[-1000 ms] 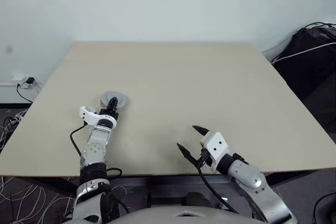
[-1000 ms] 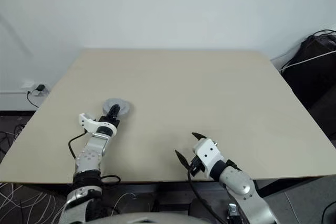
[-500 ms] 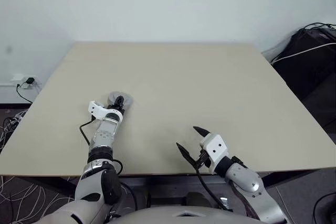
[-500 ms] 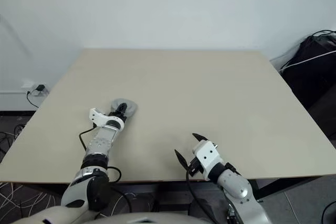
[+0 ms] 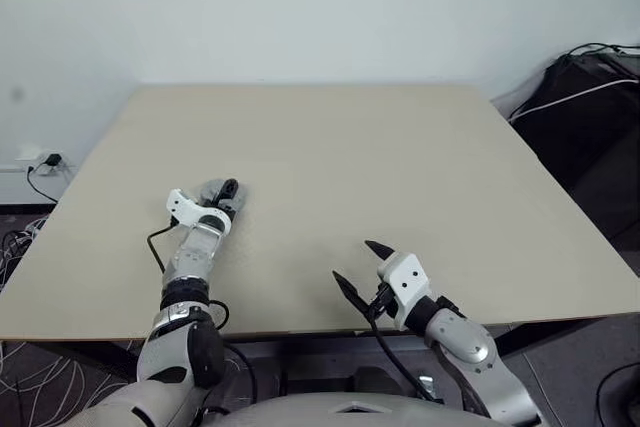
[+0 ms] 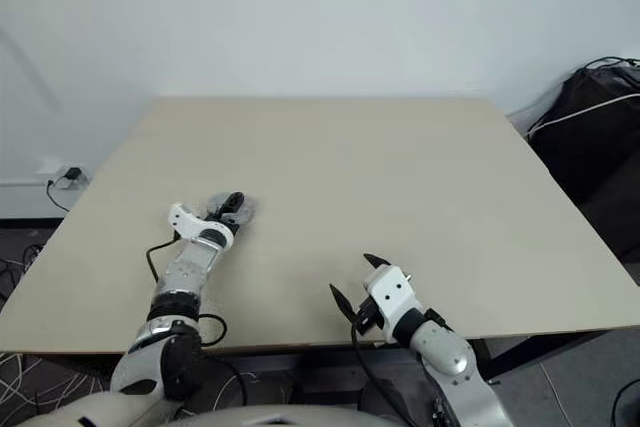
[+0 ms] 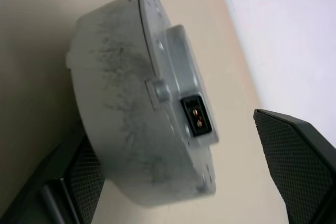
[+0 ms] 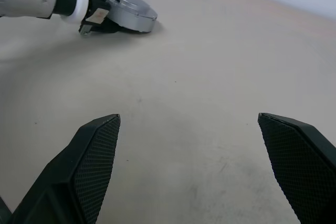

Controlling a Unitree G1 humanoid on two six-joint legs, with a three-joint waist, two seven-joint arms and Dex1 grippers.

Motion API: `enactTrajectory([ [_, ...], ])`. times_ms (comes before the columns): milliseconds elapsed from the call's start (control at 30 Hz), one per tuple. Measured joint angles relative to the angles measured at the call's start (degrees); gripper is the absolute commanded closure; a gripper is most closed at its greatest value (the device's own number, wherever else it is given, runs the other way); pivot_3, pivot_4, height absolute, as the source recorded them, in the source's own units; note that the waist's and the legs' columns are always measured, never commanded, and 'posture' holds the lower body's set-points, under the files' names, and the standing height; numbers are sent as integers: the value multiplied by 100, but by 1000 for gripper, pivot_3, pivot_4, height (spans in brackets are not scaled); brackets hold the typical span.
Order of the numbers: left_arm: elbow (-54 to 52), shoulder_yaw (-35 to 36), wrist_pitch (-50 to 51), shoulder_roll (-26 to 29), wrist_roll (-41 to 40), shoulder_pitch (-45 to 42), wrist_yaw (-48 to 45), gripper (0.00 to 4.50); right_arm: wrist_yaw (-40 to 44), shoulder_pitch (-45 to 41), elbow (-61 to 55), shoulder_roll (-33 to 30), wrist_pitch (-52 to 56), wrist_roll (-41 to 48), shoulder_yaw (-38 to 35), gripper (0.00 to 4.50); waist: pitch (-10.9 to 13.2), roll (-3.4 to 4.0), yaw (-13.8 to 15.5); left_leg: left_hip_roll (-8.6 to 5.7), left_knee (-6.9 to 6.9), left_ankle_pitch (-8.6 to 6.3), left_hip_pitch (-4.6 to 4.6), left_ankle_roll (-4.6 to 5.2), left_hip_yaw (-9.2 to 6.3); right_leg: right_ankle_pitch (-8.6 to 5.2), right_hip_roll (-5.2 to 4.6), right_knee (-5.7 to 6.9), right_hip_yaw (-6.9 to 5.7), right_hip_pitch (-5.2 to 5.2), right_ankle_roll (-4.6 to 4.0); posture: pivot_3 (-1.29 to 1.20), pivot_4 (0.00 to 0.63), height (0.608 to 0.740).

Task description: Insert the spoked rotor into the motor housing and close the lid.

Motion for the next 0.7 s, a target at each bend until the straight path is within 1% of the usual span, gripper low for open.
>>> enactTrajectory([
  [67, -256, -20, 176, 0, -5, 171, 23, 31, 14, -47, 8, 17, 3, -1, 2, 0, -9, 7, -10, 0, 0, 0, 0, 0, 1, 0, 0, 0, 2, -1, 0, 0, 0, 740],
  [233, -1410, -121, 785, -24, -76, 992, 87, 31, 70, -173, 94, 48, 11, 3, 3, 0, -48, 23, -80, 2, -8, -1, 7, 0, 4, -3, -1, 0, 8, 1, -4, 0, 0, 740],
  [300, -1944, -221, 1073, -19, -92, 1368, 119, 31, 100, -192, 131, 72, 26, 11, 5, 0, -55, 33, -117, 3, -8, -2, 9, 0, 5, -6, -2, 0, 10, 2, -9, 0, 0, 740],
  [333, -2178, -274, 1197, -17, -99, 1544, 111, 31, 120, -195, 138, 78, 37, 17, 4, 0, -59, 37, -126, 2, -8, -2, 10, 1, 6, -18, -4, 0, 11, 3, -28, 0, 0, 740],
  [400, -2670, -453, 1470, 27, -85, 1934, 50, 31, 153, -209, 158, 99, 77, 20, 7, 0, -68, 48, -130, 2, -8, -3, 11, 1, 5, -27, -5, -1, 10, 5, -25, 0, 0, 740],
  [467, -3137, -763, 1678, 180, -32, 2374, -152, 31, 172, -224, 187, 119, 84, 23, 8, 0, -77, 64, -130, 2, -9, -3, 14, 1, 6, -37, -7, -1, 11, 7, -18, 0, 0, 740],
  [533, -3587, -1197, 1768, 461, 166, 2848, -497, 31, 187, -245, 237, 130, 97, 27, 4, 0, -79, 71, -131, 2, -10, -3, 15, 1, 6, -44, -10, 1, 11, 8, -23, 0, 0, 740],
  [600, -3923, -1612, 1720, 738, 443, 3213, -839, 31, 210, -260, 266, 156, 131, 56, 3, 0, -76, 78, -123, 2, -11, -3, 14, 0, 4, -45, -17, 1, 10, 9, -25, 0, 0, 740],
  [700, -4267, -2194, 1338, 1112, 961, 3673, -1341, 31, 238, -273, 292, 207, 198, 110, 3, 0, -72, 86, -110, 0, -16, -4, 12, 0, 5, -48, -44, -1, 10, 7, -25, 0, 0, 740],
])
